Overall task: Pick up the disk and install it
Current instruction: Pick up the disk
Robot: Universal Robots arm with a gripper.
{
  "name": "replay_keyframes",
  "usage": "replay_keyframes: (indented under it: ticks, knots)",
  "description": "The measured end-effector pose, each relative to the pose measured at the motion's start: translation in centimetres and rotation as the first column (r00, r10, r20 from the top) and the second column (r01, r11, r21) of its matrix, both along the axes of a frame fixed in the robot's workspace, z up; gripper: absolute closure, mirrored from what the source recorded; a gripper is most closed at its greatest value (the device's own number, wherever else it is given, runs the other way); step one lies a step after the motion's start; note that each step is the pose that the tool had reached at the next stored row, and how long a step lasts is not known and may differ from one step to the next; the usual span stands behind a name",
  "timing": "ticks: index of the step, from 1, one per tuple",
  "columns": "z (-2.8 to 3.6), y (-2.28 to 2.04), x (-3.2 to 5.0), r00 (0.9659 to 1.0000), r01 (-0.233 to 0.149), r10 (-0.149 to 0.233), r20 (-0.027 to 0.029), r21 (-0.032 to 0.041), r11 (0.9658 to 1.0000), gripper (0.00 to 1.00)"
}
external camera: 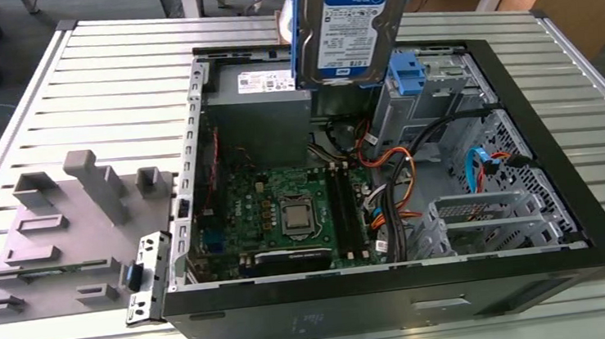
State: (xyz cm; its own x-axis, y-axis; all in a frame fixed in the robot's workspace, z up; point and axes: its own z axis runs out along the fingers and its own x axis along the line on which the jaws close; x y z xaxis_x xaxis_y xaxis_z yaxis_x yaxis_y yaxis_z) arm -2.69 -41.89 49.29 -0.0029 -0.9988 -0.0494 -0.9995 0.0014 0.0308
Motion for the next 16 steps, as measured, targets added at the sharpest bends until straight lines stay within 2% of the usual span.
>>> replay_keyframes:
  ticks: [8, 16]
  knots:
    - [-0.02, -1.42, 0.00, 1.0000, 0.000, 0.000, 0.0000, -0.0001, 1.0000, 0.65]
    - [-0.06, -3.14, 0.00, 1.0000, 0.000, 0.000, 0.0001, 0.0001, 1.0000, 0.65]
